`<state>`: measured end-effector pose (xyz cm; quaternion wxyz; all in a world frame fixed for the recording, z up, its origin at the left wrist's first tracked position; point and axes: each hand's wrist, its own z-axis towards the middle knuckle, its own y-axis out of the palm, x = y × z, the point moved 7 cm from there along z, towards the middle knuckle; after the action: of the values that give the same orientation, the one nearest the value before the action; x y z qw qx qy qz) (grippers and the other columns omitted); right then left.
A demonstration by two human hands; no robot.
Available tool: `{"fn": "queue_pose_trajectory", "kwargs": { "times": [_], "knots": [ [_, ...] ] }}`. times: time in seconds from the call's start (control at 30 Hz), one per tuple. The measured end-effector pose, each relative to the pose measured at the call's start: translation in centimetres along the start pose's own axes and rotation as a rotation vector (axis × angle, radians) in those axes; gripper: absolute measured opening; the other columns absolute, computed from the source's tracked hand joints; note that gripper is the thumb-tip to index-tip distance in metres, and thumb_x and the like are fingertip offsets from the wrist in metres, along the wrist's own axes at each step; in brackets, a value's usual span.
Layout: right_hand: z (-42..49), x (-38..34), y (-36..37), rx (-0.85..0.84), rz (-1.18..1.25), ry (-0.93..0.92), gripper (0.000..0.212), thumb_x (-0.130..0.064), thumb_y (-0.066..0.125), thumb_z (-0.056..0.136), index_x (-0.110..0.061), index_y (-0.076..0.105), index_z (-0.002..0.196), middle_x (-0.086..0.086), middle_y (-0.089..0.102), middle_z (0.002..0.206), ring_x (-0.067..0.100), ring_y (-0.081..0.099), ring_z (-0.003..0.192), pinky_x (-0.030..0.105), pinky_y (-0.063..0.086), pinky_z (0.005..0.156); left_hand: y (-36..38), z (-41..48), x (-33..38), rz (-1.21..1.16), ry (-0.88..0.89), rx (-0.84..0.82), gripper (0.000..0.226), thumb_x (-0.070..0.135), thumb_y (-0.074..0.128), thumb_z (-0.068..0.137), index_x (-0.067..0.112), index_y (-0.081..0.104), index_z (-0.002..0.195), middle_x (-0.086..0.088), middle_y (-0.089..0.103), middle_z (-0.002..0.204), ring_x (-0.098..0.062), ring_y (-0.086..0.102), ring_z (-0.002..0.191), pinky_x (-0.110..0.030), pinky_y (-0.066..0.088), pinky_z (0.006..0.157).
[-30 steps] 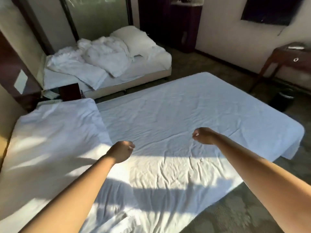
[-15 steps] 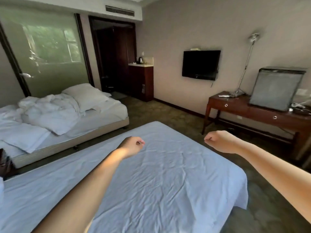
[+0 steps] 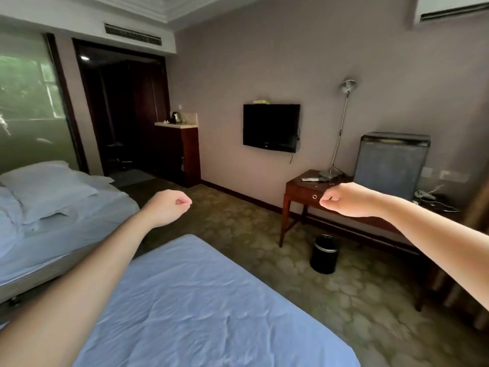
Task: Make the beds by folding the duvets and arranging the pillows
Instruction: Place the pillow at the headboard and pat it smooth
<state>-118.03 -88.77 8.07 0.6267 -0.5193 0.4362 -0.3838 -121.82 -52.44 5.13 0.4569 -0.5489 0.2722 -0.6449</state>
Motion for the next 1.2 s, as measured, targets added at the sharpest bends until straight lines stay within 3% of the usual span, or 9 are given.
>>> {"fn": "queue_pose_trajectory", "kwargs": {
  "times": [0.17,0.27,0.47,0.67,0.77,0.9,1.03,1.13,1.2],
  "knots": [
    [8.0,8.5,-3.0,0.033,0.022,0.062,0.031,-0.030,0.042,0.099,-0.017,0.063,0.118,0.001,0.065,0.117,0.011,0.054,0.082,0.021,0.039,0.079,5.0,11.6,5.5,-0.015,0.049,-0.031,0.026,0.023,0.050,0.096,0.020,0.062,0.119,-0.001,0.059,0.127,-0.018,0.053,0.118,-0.034,0.043,0.100],
    [13.2,13.7,-2.7,-0.009,0.020,0.082,0.033,-0.031,0.042,0.099,-0.016,0.064,0.117,0.002,0.065,0.118,0.015,0.059,0.089,0.023,0.045,0.084,8.9,17.9,8.7,0.001,0.074,-0.065,0.025,0.023,0.050,0.096,0.020,0.062,0.118,0.000,0.060,0.124,-0.017,0.055,0.115,-0.031,0.043,0.097],
    [26.9,22.4,-1.2,-0.033,0.012,-0.035,0.031,-0.026,0.042,0.099,-0.014,0.064,0.117,0.003,0.067,0.113,0.015,0.062,0.082,0.024,0.048,0.081,17.6,28.6,11.9,0.042,0.005,-0.049,0.024,0.024,0.050,0.095,0.021,0.064,0.113,0.001,0.063,0.118,-0.016,0.057,0.108,-0.031,0.046,0.095],
    [44.3,28.4,0.3,-0.108,-0.053,-0.288,0.036,-0.029,0.038,0.101,-0.014,0.058,0.126,0.001,0.060,0.127,0.017,0.056,0.114,0.025,0.039,0.096,24.8,38.5,12.1,0.031,-0.224,0.035,0.022,0.022,0.054,0.094,0.019,0.066,0.112,0.001,0.063,0.113,-0.017,0.058,0.105,-0.032,0.046,0.094],
    [52.3,29.8,0.5,-0.126,-0.069,-0.388,0.037,-0.028,0.037,0.101,-0.012,0.057,0.127,0.004,0.058,0.130,0.021,0.053,0.118,0.027,0.038,0.096,25.7,42.0,11.5,-0.001,-0.361,0.103,0.019,0.018,0.057,0.091,0.016,0.068,0.107,-0.003,0.066,0.110,-0.020,0.060,0.103,-0.031,0.047,0.094],
    [60.0,27.3,1.2,-0.165,-0.019,-0.549,0.034,-0.026,0.037,0.101,-0.012,0.062,0.119,0.003,0.060,0.125,0.018,0.055,0.107,0.027,0.040,0.090,24.3,42.6,11.3,0.031,-0.482,0.183,0.014,0.015,0.056,0.091,0.016,0.070,0.094,0.000,0.065,0.102,-0.018,0.057,0.101,-0.024,0.041,0.085],
    [63.6,19.4,2.6,-0.236,0.098,-0.755,0.033,-0.020,0.038,0.099,-0.005,0.065,0.111,0.004,0.063,0.119,0.015,0.057,0.086,0.025,0.037,0.078,20.9,38.0,9.2,0.122,-0.687,0.249,0.017,0.016,0.053,0.091,0.017,0.069,0.097,-0.003,0.066,0.112,-0.020,0.056,0.106,-0.024,0.041,0.088],
    [63.6,12.3,3.5,-0.286,0.162,-0.922,0.033,-0.024,0.039,0.100,-0.012,0.064,0.118,0.000,0.058,0.127,0.015,0.056,0.098,0.026,0.041,0.088,19.1,33.6,7.6,0.204,-0.861,0.226,0.025,0.024,0.044,0.092,0.015,0.068,0.094,-0.005,0.065,0.105,-0.024,0.057,0.102,-0.023,0.038,0.078],
    [63.8,8.0,4.2,-0.298,0.206,-1.015,0.035,-0.027,0.040,0.100,-0.011,0.063,0.120,0.003,0.058,0.128,0.019,0.057,0.108,0.030,0.043,0.096,18.7,32.2,6.4,0.245,-0.944,0.221,0.025,0.022,0.044,0.094,0.015,0.062,0.078,0.001,0.059,0.087,-0.022,0.056,0.096,-0.022,0.036,0.070]
  ]
}}
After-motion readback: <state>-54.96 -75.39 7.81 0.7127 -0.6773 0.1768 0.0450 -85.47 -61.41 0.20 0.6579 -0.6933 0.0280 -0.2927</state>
